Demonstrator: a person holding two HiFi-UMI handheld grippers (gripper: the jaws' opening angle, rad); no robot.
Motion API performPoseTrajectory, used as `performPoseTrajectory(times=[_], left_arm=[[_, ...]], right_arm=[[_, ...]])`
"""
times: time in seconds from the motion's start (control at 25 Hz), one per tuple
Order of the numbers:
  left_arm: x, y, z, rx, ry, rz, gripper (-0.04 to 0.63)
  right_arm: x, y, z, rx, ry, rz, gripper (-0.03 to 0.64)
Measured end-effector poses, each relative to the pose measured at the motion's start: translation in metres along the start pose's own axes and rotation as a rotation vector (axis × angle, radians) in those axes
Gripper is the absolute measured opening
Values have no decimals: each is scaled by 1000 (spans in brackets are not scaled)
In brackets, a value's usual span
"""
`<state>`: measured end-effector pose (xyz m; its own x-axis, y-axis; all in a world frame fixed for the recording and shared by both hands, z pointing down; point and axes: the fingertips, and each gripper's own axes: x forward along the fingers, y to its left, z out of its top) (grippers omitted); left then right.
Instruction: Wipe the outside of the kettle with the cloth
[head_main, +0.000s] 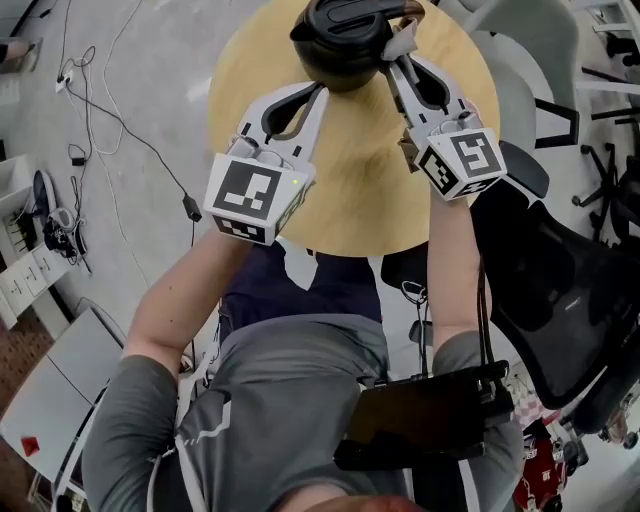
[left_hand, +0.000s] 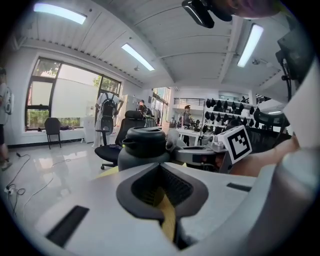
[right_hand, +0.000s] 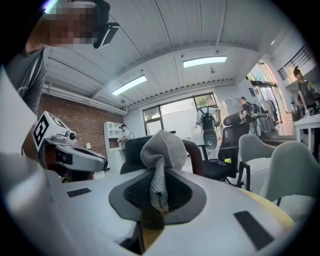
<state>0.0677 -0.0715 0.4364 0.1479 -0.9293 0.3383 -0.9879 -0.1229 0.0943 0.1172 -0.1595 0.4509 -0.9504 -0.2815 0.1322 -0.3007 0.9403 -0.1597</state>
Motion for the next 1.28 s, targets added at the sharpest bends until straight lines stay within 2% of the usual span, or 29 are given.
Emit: performPoseTrajectory(times=[0.2,0.52,0.68,0.8,1.04,1.28], left_arm=[[3,15,-12,-10,-2,10,9],[11,22,-35,-18,10,24,9],[9,17,-40,-31,-16,-2,8],[12,16,-47,-34,0,18,9],[8,17,-49,-46,42,56,9],[-8,8,-13,-63,25,81,9]], right_arm=[[8,-8,-33,16,67,-35,51],[18,-12,-89,-41,216,-118,51],[21,-13,-106,-45,269,-118,51],[20,-14,-116,-57,306,-109,51],[9,-13,-102,-27,308,-101,52],[-14,12,-18,3,139,-55,52]])
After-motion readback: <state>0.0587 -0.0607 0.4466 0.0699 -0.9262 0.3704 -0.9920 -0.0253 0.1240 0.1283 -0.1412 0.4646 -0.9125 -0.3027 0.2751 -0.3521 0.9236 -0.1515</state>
